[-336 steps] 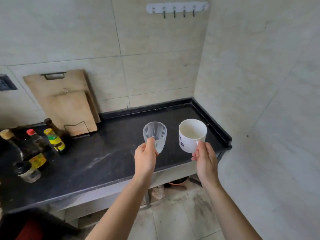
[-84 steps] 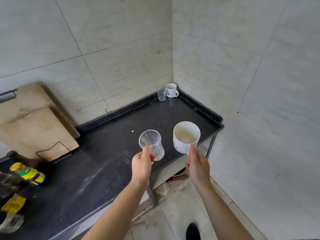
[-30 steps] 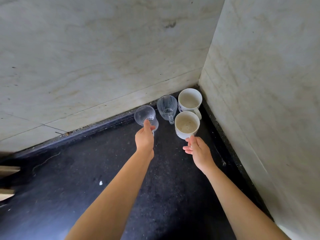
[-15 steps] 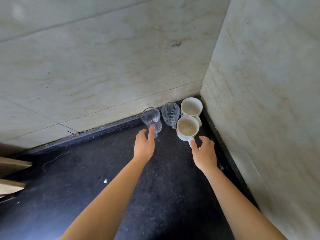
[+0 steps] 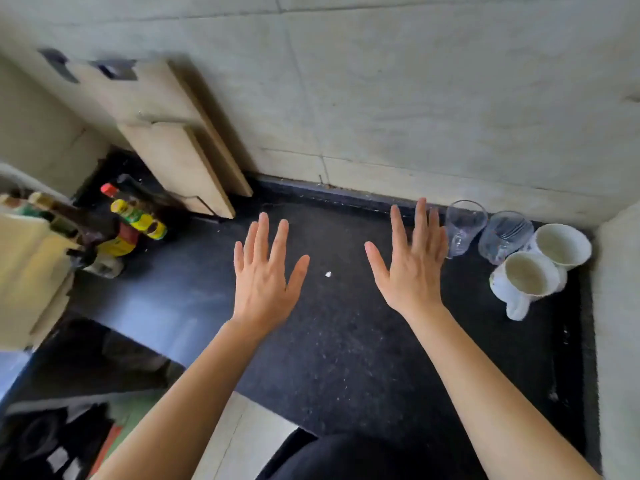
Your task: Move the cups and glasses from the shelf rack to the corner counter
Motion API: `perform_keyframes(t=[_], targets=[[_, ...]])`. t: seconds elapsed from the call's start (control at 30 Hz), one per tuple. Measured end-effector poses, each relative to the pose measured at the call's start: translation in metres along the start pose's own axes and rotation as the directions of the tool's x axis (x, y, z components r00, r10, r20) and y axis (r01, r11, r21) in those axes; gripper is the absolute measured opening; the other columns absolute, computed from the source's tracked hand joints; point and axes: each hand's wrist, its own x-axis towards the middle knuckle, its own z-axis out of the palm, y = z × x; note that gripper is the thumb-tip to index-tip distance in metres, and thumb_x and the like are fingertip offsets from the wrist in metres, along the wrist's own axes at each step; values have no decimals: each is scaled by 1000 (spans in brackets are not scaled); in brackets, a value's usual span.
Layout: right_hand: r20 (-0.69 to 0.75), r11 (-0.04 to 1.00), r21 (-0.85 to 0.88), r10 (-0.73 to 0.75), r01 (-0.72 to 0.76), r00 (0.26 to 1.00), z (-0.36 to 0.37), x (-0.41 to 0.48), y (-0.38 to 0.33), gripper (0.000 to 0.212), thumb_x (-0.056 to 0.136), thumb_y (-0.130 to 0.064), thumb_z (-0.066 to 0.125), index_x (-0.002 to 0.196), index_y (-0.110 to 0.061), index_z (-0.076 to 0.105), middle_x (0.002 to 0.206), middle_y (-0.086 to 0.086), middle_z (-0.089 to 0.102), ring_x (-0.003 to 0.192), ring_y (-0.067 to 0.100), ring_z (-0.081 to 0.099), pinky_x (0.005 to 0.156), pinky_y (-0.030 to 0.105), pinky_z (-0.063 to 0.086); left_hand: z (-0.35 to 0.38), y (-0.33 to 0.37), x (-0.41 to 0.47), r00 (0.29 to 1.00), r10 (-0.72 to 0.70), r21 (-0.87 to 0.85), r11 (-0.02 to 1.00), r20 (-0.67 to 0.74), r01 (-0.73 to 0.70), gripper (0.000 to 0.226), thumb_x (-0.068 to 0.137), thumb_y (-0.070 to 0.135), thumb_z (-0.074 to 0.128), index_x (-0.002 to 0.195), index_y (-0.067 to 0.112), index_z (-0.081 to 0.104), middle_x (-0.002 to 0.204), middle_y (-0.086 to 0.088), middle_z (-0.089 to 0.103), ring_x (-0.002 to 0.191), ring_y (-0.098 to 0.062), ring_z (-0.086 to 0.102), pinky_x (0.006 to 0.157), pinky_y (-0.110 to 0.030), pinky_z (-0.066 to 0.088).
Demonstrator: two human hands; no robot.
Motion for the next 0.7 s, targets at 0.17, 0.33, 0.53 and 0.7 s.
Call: perform_keyframes(t=[0.17, 0.33, 0.53, 0.7], targets=[[82, 961, 107, -263, 254, 961, 18, -3, -104, 76, 101, -62, 37, 162, -21, 19, 170, 19, -1, 156, 42, 2, 123, 58, 5, -50, -74, -67, 966, -244, 81, 965, -91, 251, 72, 99, 55, 39, 158, 18, 20, 166, -18, 6, 152, -36, 5, 119, -60, 13], [30, 845, 177, -517, 505, 855, 13, -40, -221, 78, 100, -61, 40, 162, -20, 18, 170, 20, 1, 156, 43, 3, 123, 59, 7, -108, -154, -142, 872, -433, 53, 889, -226, 455, 75, 98, 60, 34, 159, 23, 11, 166, -17, -7, 152, -35, -7, 119, -60, 5], [-58, 725, 206, -661, 657, 748, 32, -122, -366, 79, 99, -61, 43, 162, -19, 20, 169, 21, 3, 155, 44, 6, 122, 61, 8, -162, -278, -267, 775, -531, 11, 823, -343, 568, 76, 98, 63, 32, 159, 26, 4, 165, -13, -16, 152, -32, -13, 119, -62, 4], [-64, 594, 269, -774, 758, 630, 58, -232, -525, 81, 98, -59, 46, 163, -19, 19, 169, 22, 3, 155, 45, 6, 122, 63, 11, -216, -390, -417, 684, -589, 26, 750, -430, 661, 77, 98, 61, 35, 159, 29, 1, 166, -12, -17, 152, -34, -14, 118, -64, 2]])
